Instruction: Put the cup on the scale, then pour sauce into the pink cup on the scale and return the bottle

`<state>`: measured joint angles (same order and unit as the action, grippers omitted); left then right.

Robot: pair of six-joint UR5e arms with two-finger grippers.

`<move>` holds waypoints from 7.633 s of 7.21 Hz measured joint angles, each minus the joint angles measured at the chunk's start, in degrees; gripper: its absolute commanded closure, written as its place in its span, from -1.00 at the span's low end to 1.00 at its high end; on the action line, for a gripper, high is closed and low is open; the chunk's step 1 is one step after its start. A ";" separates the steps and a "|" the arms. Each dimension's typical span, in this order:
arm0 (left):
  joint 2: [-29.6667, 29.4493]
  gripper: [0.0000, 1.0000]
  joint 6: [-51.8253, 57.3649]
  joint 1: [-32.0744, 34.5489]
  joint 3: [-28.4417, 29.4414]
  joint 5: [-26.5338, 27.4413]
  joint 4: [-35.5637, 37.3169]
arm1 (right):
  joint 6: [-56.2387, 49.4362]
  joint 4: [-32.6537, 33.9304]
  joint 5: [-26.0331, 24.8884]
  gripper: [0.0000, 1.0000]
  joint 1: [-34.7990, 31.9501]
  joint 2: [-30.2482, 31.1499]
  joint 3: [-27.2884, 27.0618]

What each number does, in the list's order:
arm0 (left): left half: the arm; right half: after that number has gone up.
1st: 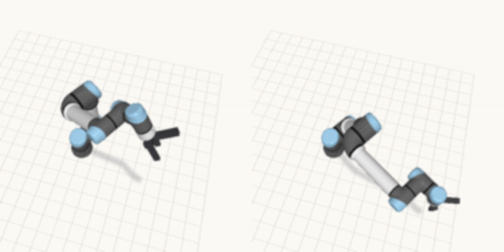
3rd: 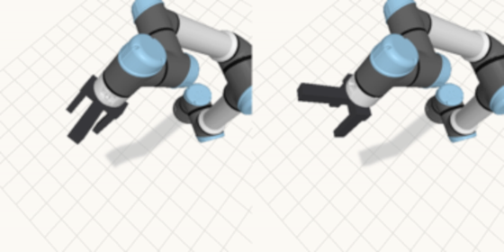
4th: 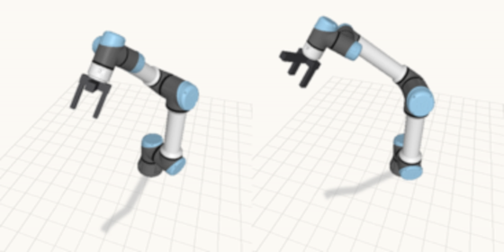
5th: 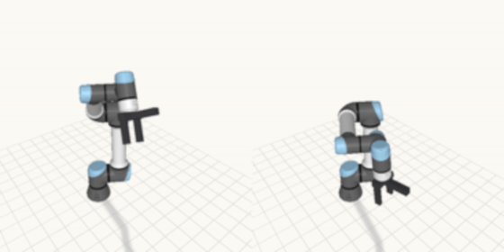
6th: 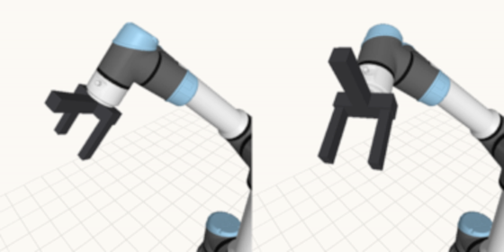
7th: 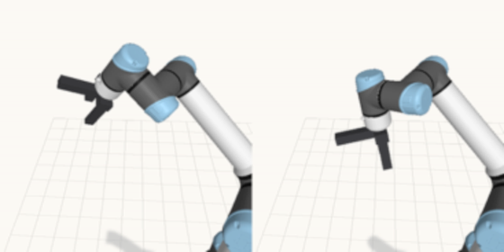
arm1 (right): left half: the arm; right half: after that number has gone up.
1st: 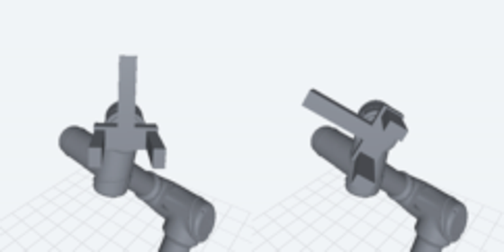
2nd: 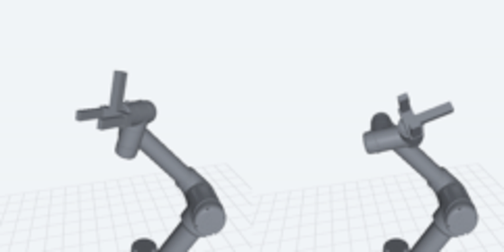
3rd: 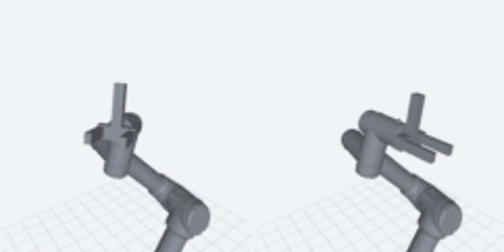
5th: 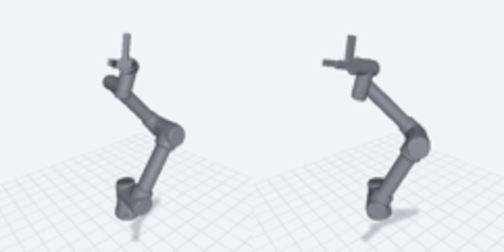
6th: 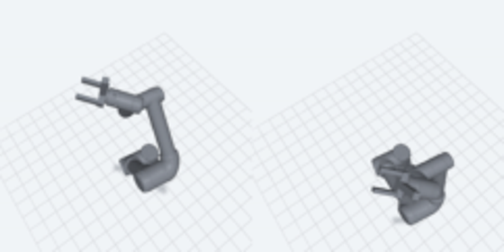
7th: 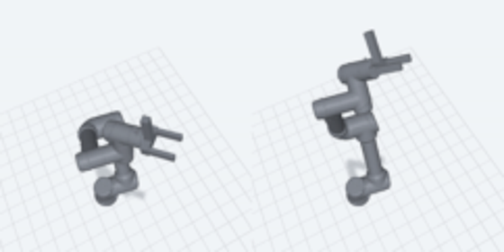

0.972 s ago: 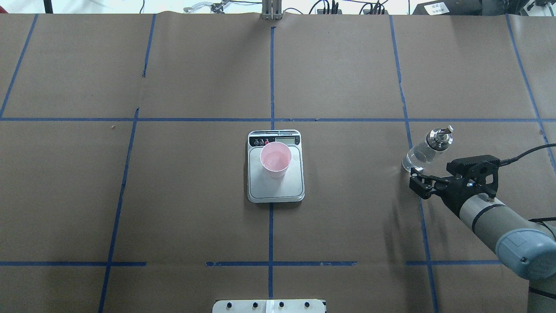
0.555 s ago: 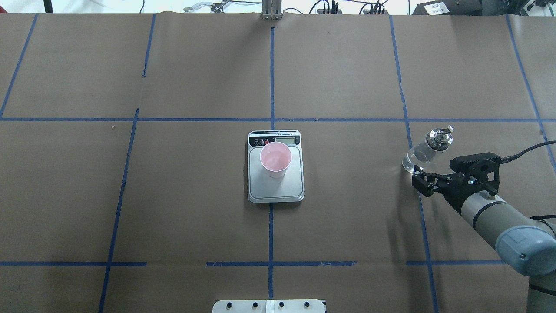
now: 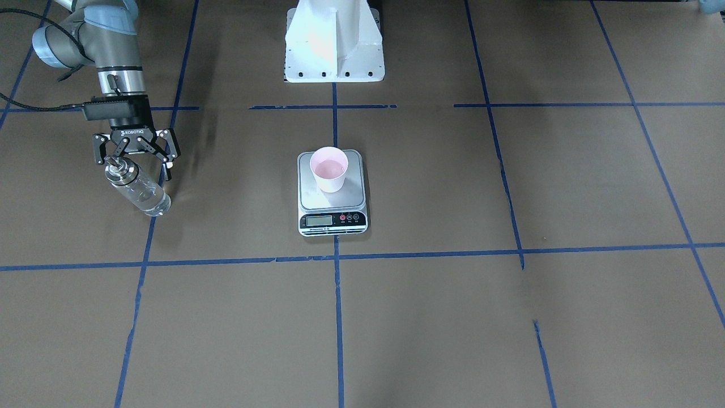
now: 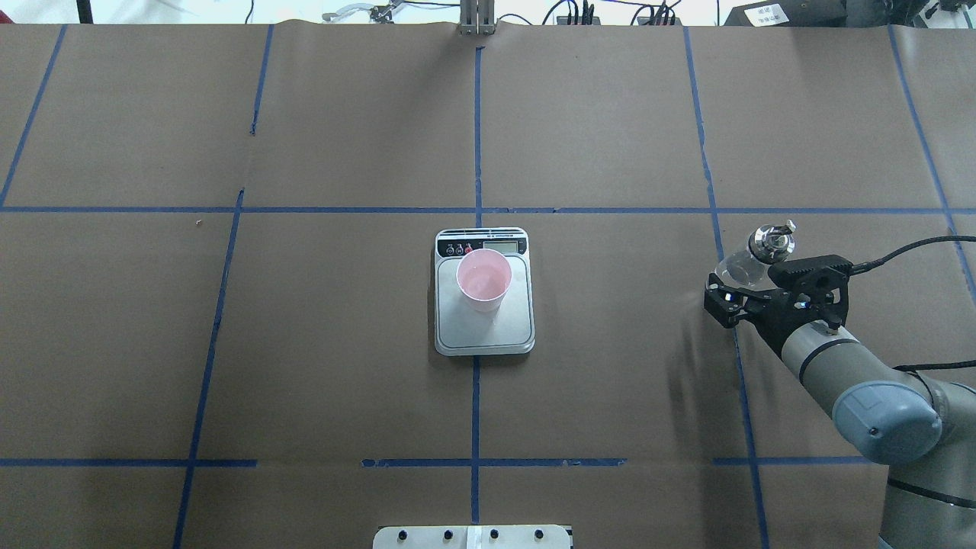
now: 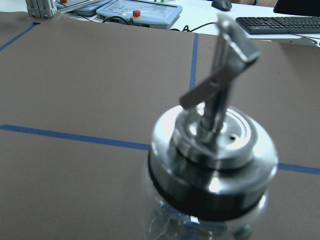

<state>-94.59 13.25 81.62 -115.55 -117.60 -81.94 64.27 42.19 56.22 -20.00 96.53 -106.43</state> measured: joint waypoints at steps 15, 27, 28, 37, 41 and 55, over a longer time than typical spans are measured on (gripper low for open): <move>1.98 -1.00 0.46 0.46 -0.09 -0.36 -0.06 | -16.29 13.42 -4.10 1.00 -4.33 -12.67 -7.32; 3.96 -1.00 -0.11 0.50 0.53 -6.68 -4.36 | -48.67 43.31 -38.67 1.00 7.91 -28.76 1.28; 4.02 -1.00 -0.04 0.52 0.68 -6.68 -4.37 | -51.45 43.44 -40.28 1.00 7.89 -29.68 3.01; 4.02 -1.00 -0.07 0.91 1.67 -6.59 -4.29 | -66.48 44.21 -51.54 1.00 7.67 -33.05 12.73; 3.90 -1.00 -0.16 0.91 1.90 -6.59 -4.28 | -73.63 44.19 -54.35 1.00 7.58 -33.10 12.68; 3.50 -1.00 -0.41 0.97 1.46 -6.60 -3.96 | -80.05 34.14 -51.09 1.00 7.44 -33.02 10.30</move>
<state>-91.09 12.84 82.59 -114.09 -124.20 -85.90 -15.78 76.33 5.13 -12.56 63.51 -96.13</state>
